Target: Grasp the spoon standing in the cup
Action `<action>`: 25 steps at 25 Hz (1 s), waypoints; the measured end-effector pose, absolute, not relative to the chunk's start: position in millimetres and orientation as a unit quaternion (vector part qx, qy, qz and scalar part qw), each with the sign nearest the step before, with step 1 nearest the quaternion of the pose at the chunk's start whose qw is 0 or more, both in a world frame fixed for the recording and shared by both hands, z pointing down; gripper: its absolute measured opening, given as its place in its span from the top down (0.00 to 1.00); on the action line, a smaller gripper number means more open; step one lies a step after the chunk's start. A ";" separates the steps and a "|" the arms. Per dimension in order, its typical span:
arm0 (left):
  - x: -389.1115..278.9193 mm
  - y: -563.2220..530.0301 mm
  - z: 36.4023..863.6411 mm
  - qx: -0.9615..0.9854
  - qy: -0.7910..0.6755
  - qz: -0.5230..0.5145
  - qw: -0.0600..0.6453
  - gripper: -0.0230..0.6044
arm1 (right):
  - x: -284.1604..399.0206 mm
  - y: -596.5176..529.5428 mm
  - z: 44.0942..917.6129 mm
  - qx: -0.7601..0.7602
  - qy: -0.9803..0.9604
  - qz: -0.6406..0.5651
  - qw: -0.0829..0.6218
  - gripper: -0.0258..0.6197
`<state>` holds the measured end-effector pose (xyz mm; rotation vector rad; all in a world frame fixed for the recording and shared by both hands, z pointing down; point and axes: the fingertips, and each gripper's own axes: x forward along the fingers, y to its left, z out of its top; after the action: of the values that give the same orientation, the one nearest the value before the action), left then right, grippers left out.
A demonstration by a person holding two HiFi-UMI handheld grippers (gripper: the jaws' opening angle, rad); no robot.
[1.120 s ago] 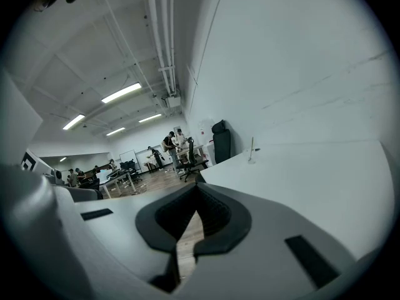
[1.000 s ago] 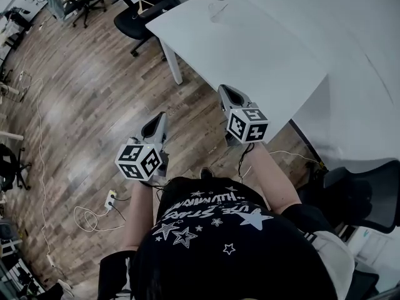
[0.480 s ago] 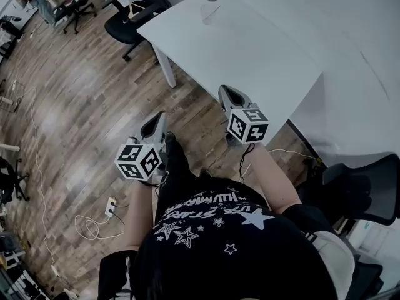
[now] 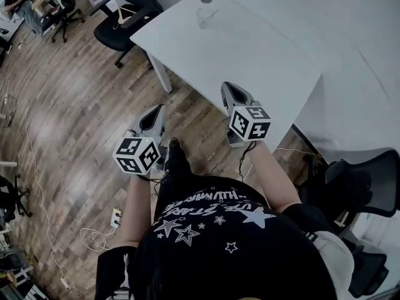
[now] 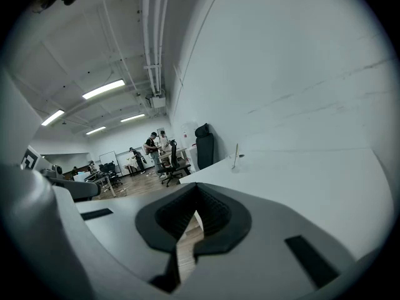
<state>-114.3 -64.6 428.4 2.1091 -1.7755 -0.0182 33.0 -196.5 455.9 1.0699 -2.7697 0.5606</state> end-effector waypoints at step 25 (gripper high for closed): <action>-246.9 -232.0 426.6 0.811 -0.547 0.001 0.210 0.95 | -67.8 -327.4 448.5 0.454 -0.870 0.180 0.072 0.95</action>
<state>-246.9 -232.0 426.6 2.2547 -1.5199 0.0015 -67.8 -327.4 448.5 1.3653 -2.6126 0.5396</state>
